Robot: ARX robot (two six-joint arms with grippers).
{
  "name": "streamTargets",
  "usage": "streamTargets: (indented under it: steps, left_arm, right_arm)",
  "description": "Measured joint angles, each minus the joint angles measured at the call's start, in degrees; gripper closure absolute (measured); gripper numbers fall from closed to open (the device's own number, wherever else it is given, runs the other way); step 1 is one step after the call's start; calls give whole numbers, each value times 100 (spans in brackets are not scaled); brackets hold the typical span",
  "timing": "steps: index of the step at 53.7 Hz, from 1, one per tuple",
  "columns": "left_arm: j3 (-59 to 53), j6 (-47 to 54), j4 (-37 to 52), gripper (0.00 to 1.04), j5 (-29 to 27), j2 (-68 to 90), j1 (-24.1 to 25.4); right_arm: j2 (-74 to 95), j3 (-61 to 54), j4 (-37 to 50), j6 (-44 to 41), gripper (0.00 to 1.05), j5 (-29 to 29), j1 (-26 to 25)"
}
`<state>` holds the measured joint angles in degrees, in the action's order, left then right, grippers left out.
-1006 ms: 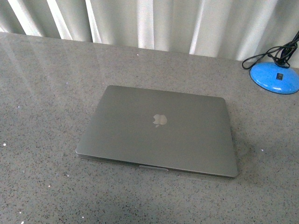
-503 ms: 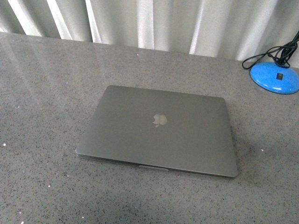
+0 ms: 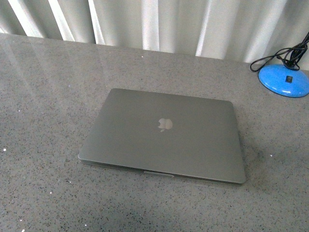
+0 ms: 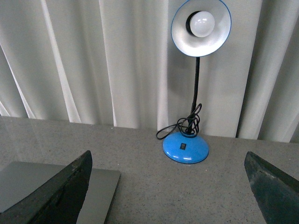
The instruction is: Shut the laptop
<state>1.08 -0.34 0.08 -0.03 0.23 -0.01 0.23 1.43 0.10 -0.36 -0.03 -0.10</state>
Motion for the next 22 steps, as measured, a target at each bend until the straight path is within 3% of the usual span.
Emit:
streamTargets:
  steps: [22]
  left_arm:
    - [0, 0, 0, 7, 0, 0, 0]
  right_arm:
    - [0, 0, 0, 0, 10, 0, 0]
